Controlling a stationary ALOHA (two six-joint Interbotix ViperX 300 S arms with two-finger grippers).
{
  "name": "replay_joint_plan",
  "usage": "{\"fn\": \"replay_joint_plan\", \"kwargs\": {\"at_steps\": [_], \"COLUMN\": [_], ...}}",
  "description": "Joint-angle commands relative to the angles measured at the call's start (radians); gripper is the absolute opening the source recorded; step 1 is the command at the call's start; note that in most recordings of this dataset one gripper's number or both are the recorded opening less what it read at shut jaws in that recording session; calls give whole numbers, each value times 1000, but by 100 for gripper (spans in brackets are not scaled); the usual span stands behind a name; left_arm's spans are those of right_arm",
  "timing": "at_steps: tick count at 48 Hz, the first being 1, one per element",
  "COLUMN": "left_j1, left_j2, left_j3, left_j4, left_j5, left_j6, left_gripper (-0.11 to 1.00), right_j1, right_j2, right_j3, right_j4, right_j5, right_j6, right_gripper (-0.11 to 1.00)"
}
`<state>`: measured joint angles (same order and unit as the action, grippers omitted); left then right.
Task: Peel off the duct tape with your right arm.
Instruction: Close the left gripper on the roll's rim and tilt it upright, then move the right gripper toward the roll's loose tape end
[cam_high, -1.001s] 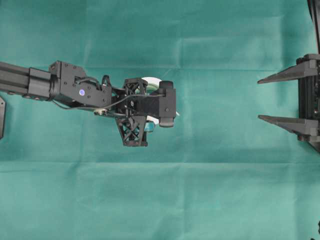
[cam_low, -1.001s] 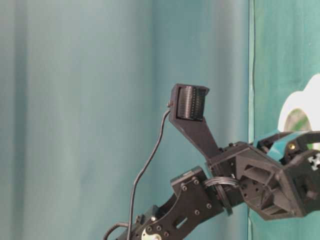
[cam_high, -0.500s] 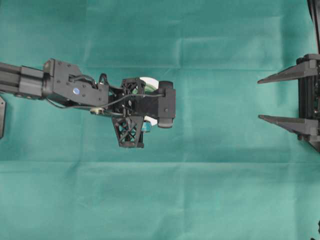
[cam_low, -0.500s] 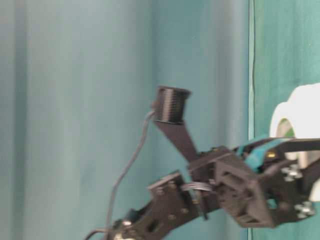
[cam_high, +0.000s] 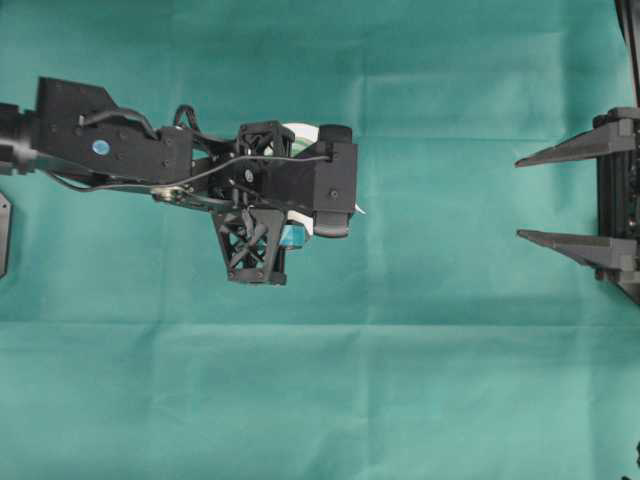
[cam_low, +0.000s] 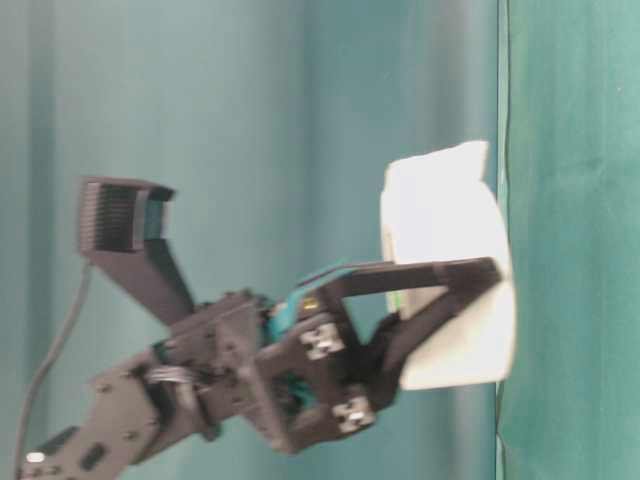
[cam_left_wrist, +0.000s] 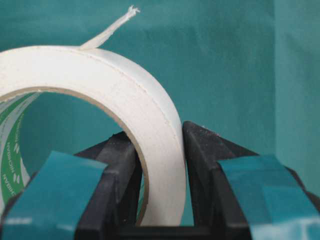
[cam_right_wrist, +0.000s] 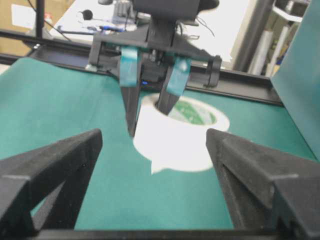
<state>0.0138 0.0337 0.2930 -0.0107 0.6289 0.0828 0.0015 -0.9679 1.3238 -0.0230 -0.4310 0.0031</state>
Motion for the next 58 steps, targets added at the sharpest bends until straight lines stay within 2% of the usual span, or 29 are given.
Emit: {"fn": "replay_joint_plan", "kwargs": {"at_steps": [1,13,25,40,58], "left_j1": [-2,3,5,6,-3], "left_j2": [-49,-61,-61,-61,-58], "left_j3": [-54,-107,-112,-114,-114], "left_j4": [3,3,3,3,3], "left_j5": [34,100,100,98,97], "left_j6": [12,25,25,25,23], "left_gripper": [22,22,22,22,22], "right_j1": [2,2,2,2,2], "right_j2": [3,5,63,281,531], "right_j3": [-11,-11,-25,-91,-224], "right_j4": [-2,-2,0,2,2], "right_j5": [-9,-9,-23,-130,-172], "right_j6": [0,0,3,2,-5], "right_gripper": [80,80,79,79,79]}}
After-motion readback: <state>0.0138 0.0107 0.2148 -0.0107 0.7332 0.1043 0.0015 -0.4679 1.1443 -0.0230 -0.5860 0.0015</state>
